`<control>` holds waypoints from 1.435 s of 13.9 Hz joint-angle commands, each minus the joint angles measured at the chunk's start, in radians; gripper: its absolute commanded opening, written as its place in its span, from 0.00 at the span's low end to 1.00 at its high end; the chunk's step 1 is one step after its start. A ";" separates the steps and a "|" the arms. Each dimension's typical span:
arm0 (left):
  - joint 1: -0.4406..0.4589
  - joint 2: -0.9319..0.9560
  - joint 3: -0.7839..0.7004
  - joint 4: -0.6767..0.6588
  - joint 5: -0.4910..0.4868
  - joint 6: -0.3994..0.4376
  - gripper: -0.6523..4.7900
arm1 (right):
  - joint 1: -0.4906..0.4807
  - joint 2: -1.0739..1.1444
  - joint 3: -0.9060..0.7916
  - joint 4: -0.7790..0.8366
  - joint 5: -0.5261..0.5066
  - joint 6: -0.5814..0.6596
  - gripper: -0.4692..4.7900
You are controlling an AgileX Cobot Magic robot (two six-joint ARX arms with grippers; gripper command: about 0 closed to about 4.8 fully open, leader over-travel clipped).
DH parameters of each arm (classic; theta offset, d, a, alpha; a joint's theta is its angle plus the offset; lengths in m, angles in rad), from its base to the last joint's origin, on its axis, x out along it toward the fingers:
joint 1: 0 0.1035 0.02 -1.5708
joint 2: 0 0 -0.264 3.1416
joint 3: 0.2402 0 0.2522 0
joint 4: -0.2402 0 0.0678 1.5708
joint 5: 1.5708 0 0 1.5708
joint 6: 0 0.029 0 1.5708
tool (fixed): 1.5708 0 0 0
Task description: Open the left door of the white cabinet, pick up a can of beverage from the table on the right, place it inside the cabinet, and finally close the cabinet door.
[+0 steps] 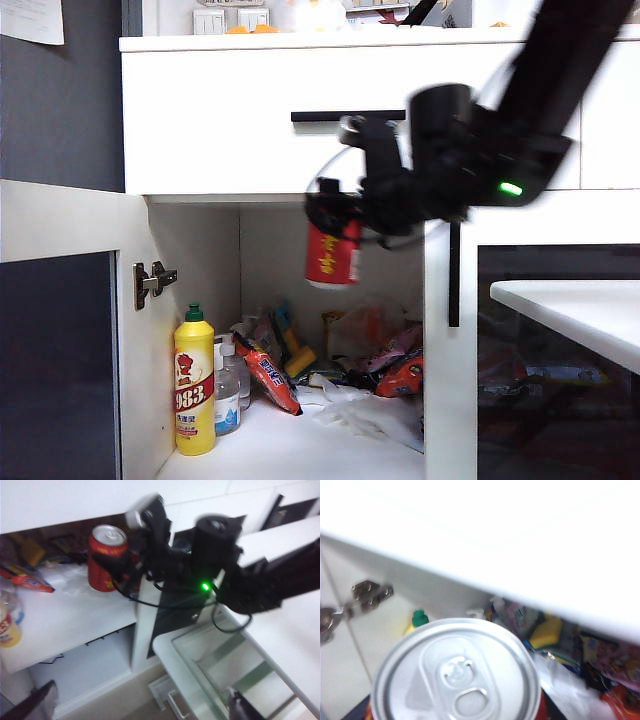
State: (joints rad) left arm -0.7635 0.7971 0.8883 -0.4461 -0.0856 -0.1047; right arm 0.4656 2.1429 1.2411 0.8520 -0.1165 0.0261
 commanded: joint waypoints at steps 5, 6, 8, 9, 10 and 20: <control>-0.001 -0.002 0.003 -0.021 -0.008 0.031 0.93 | -0.012 0.035 0.063 -0.115 0.076 -0.170 0.43; -0.001 -0.002 0.002 -0.031 -0.008 0.048 0.93 | -0.023 0.048 0.061 -0.117 0.063 -0.180 0.43; -0.001 -0.001 0.001 -0.032 -0.008 0.050 0.93 | -0.056 0.086 0.060 -0.142 -0.008 -0.156 0.43; -0.001 -0.001 0.001 -0.033 -0.008 0.050 0.93 | -0.063 0.099 0.060 -0.140 -0.018 -0.150 0.43; -0.001 -0.001 0.001 -0.035 -0.007 0.050 0.93 | -0.065 0.121 0.060 -0.116 -0.016 -0.151 0.43; 0.000 -0.001 -0.075 -0.016 -0.007 0.041 0.93 | -0.090 0.309 0.313 0.026 -0.021 -0.149 0.43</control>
State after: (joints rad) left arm -0.7635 0.7979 0.8200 -0.4858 -0.0906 -0.0608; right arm 0.3908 2.4458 1.4818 0.8288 -0.0692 -0.1139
